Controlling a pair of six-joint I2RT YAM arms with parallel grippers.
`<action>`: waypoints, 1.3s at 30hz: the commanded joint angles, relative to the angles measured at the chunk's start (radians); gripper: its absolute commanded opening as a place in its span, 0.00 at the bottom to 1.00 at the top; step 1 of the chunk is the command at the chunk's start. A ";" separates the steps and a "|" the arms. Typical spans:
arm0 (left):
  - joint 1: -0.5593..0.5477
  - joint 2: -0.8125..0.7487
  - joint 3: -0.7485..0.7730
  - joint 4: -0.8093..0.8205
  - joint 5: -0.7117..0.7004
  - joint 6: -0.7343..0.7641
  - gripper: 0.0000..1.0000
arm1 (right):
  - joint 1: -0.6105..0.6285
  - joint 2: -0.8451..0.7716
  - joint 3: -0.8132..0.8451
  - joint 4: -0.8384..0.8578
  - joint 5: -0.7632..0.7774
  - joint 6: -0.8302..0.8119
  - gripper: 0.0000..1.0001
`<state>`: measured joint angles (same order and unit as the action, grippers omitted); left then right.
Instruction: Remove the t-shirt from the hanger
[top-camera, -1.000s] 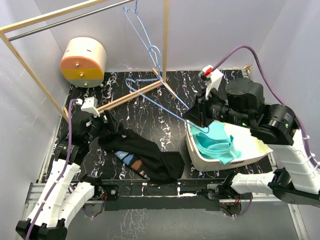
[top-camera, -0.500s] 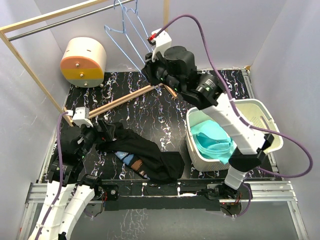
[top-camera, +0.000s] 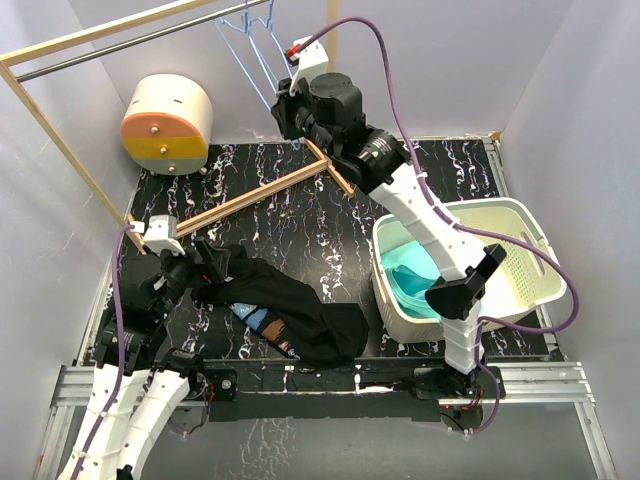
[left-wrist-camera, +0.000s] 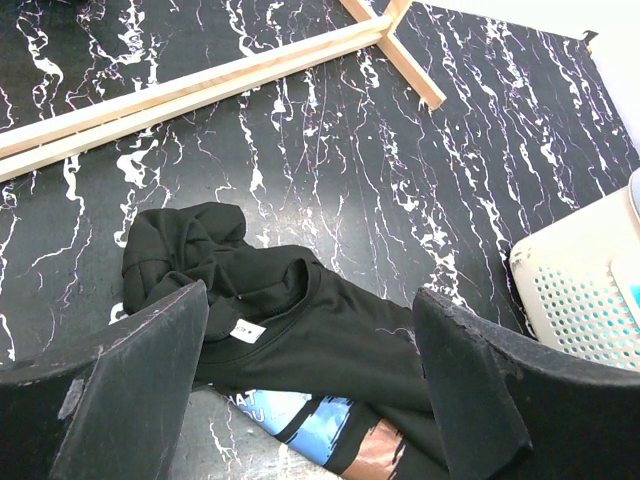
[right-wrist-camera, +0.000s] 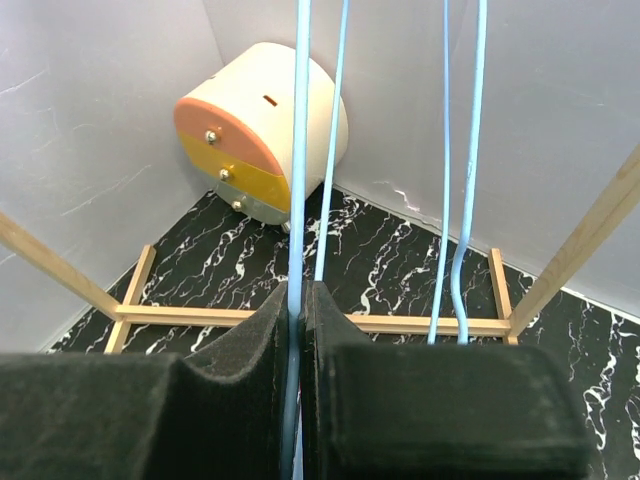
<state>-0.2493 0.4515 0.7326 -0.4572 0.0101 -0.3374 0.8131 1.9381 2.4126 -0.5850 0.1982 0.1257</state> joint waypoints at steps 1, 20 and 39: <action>-0.001 -0.008 -0.009 0.005 -0.007 -0.006 0.81 | -0.006 0.032 0.087 0.142 -0.041 0.007 0.08; -0.002 -0.013 -0.013 0.009 -0.010 -0.011 0.80 | -0.048 0.158 0.146 0.209 -0.090 0.053 0.08; -0.001 -0.012 -0.011 0.003 -0.009 -0.008 0.80 | 0.048 -0.290 -0.472 0.183 -0.237 0.008 0.54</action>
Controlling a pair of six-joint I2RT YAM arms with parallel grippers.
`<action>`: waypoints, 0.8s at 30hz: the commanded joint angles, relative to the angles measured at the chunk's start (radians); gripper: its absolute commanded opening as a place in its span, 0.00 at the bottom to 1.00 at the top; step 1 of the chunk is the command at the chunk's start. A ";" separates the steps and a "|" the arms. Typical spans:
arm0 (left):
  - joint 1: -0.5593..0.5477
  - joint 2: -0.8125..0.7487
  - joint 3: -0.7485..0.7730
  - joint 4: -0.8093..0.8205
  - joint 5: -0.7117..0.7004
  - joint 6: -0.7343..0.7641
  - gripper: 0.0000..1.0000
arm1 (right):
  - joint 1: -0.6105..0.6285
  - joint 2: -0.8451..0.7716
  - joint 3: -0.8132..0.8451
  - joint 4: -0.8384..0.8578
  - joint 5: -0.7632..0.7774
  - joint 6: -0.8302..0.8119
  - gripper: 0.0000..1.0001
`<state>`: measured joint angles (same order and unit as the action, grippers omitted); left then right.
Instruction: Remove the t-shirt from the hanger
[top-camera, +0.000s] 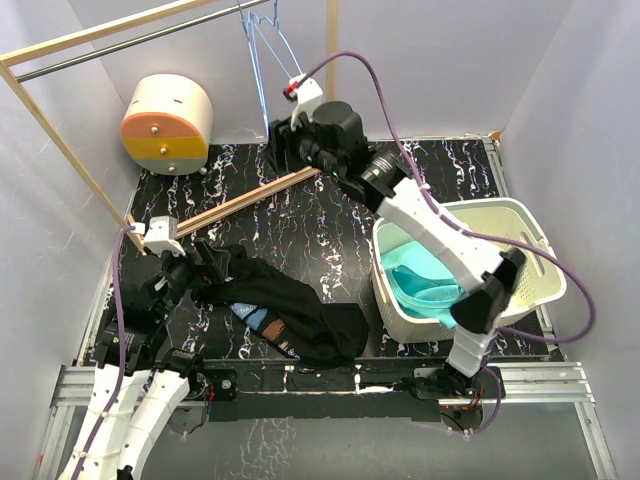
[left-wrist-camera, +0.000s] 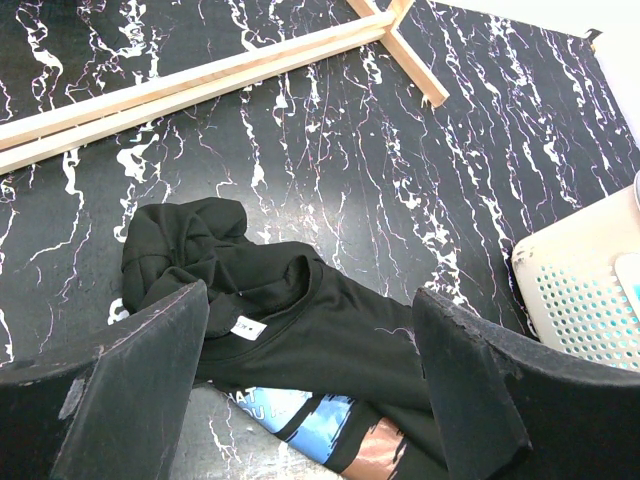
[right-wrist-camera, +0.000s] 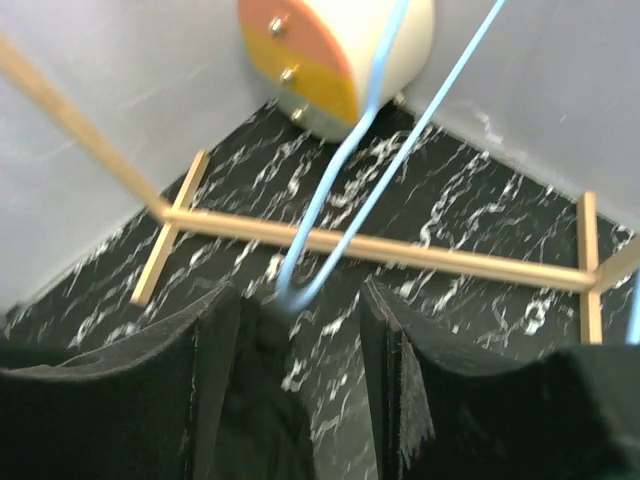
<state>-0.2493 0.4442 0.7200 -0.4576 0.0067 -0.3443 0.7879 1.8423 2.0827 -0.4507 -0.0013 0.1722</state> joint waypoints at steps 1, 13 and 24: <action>-0.002 -0.004 0.002 0.004 -0.005 -0.001 0.81 | 0.100 -0.232 -0.209 0.051 -0.036 -0.049 0.55; -0.004 -0.005 0.007 -0.010 -0.045 -0.009 0.80 | 0.417 -0.474 -0.959 0.138 0.060 0.040 0.69; -0.003 0.010 0.007 -0.008 -0.039 -0.007 0.80 | 0.484 -0.344 -1.080 0.286 0.051 0.119 0.98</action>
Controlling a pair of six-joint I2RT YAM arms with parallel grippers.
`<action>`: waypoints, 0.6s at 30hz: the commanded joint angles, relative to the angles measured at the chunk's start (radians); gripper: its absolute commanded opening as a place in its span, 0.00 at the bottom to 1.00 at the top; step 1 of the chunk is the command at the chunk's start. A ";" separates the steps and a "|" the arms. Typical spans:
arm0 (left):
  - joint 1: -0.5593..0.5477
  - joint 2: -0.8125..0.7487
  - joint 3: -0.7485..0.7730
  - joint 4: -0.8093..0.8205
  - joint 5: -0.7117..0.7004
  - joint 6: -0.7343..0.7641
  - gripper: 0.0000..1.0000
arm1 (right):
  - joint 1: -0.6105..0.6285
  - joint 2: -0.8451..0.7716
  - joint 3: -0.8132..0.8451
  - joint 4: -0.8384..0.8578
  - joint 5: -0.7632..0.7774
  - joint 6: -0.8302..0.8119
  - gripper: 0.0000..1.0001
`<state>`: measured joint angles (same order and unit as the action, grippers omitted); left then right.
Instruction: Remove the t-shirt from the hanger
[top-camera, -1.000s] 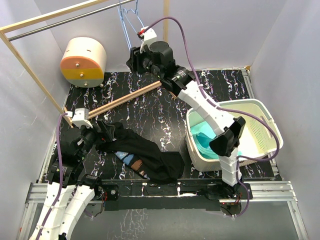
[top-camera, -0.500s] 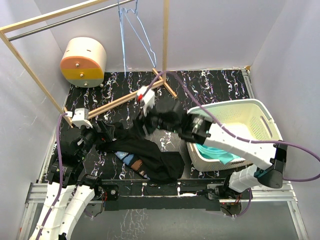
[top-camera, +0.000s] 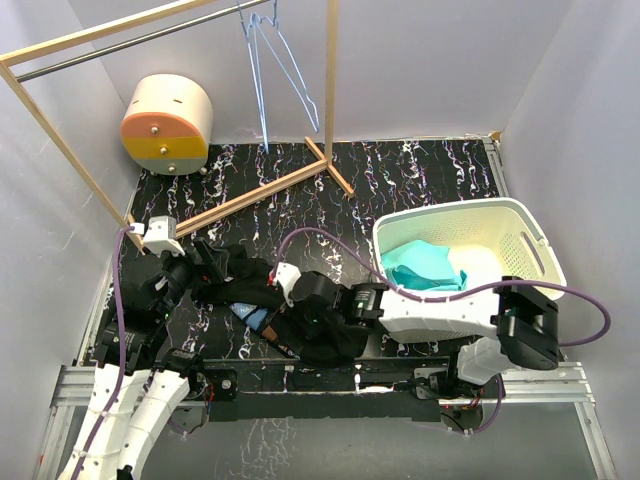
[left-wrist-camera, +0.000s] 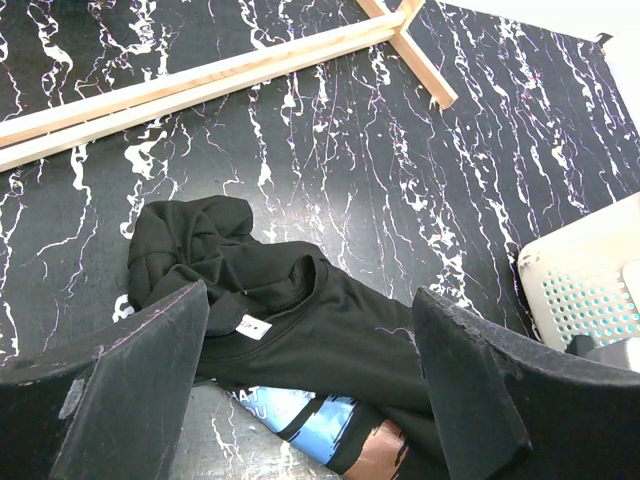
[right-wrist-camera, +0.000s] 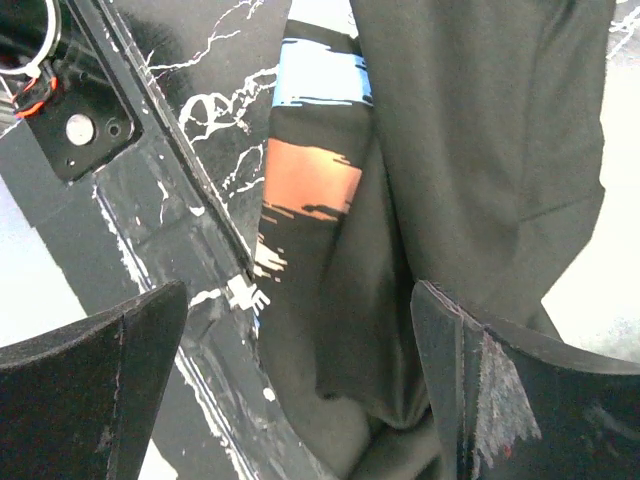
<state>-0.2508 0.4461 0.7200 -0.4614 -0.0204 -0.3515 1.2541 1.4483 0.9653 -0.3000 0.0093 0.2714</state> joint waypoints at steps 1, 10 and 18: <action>-0.001 0.008 0.006 -0.005 -0.013 0.000 0.80 | 0.019 0.070 0.053 0.136 0.061 0.013 0.99; -0.002 0.006 0.007 -0.005 -0.017 0.000 0.80 | 0.019 0.252 0.180 0.129 0.271 -0.096 0.99; -0.002 0.003 0.006 -0.005 -0.013 0.002 0.80 | 0.018 0.397 0.217 0.141 0.322 -0.136 0.98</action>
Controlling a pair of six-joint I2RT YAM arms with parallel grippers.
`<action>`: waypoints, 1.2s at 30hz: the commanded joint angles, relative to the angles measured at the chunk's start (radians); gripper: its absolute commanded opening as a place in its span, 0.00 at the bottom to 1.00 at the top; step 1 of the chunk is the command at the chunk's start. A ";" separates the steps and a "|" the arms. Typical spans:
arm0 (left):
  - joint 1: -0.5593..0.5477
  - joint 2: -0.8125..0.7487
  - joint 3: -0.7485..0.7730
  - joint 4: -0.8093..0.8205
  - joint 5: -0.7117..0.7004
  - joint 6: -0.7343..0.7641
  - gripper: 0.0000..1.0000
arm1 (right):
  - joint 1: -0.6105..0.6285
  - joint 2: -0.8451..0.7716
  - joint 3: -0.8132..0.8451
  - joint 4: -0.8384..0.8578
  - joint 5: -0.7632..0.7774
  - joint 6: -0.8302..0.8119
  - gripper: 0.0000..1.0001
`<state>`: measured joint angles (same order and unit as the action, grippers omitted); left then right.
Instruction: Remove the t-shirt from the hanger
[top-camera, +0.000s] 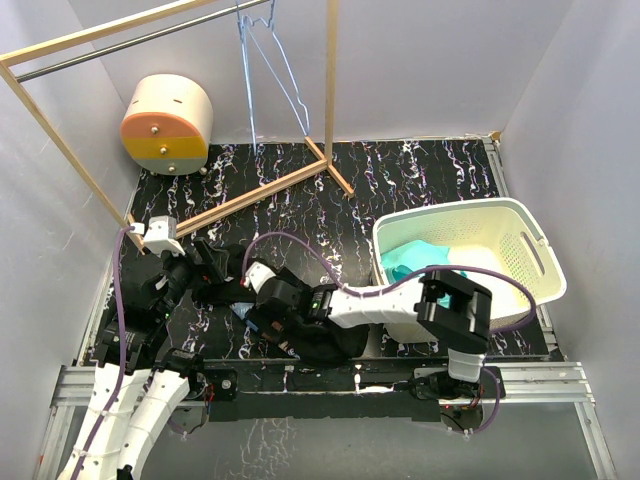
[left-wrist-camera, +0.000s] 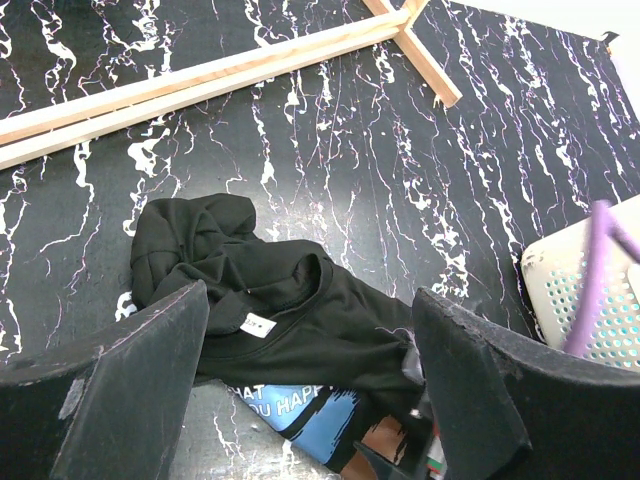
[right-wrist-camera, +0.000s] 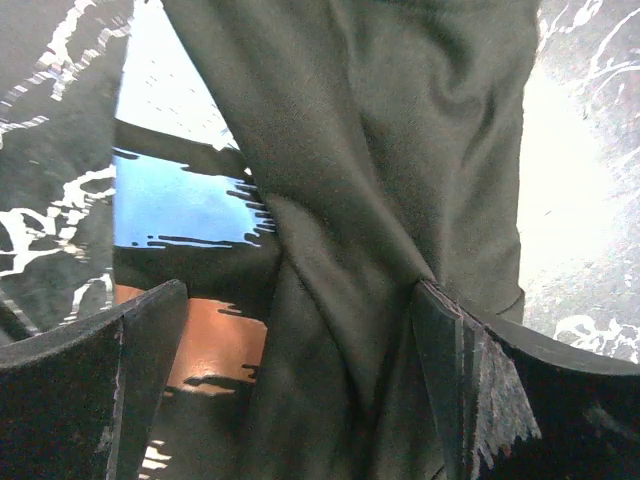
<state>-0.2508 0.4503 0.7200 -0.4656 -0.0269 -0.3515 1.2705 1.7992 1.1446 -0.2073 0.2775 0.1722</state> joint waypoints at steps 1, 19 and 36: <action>-0.001 -0.002 0.006 -0.001 -0.008 0.002 0.80 | 0.001 0.057 0.033 0.055 0.040 -0.043 0.99; -0.002 -0.004 0.003 0.002 -0.004 0.002 0.81 | -0.305 -0.191 -0.014 0.014 -0.284 0.150 0.08; -0.002 0.001 0.004 0.002 -0.001 0.002 0.80 | -0.660 -0.818 0.316 -0.237 0.276 0.220 0.08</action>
<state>-0.2508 0.4503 0.7200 -0.4656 -0.0265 -0.3515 0.6075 1.0904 1.3594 -0.3973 0.2989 0.4004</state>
